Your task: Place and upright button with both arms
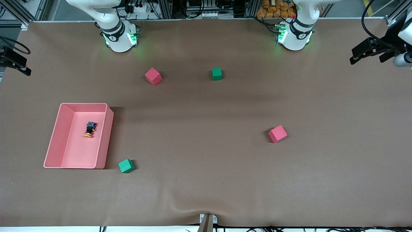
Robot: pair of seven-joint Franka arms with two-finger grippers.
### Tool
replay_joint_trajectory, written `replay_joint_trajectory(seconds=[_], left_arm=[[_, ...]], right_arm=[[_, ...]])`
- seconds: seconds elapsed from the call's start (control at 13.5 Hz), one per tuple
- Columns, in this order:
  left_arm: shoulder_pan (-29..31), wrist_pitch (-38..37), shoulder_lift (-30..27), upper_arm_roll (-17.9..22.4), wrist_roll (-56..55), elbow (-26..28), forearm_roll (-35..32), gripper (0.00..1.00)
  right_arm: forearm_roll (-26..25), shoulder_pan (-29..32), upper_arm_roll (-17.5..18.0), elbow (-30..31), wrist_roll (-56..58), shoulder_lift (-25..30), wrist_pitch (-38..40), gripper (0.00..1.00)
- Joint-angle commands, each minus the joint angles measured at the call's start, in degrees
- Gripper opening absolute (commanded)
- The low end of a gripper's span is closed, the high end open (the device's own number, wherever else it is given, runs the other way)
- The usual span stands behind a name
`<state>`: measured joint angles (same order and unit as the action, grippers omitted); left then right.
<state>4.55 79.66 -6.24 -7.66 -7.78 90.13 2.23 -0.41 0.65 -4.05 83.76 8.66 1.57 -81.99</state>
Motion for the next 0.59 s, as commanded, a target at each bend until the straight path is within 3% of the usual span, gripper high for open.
replay_joint_trajectory(seconds=[0.0,0.52], left_arm=[[0.46,-0.73,0.35,-0.17,1.28,-0.65,0.14,1.00],[0.55,-1.00,2.64,-0.25,1.45,-3.11,-1.09,1.00]], right_arm=[[-0.91,-0.39,-0.08,-1.49,0.48,-0.69,0.95,1.00],[-0.91,-0.21,-0.08,-1.49,0.83,-0.87,0.78,1.00]])
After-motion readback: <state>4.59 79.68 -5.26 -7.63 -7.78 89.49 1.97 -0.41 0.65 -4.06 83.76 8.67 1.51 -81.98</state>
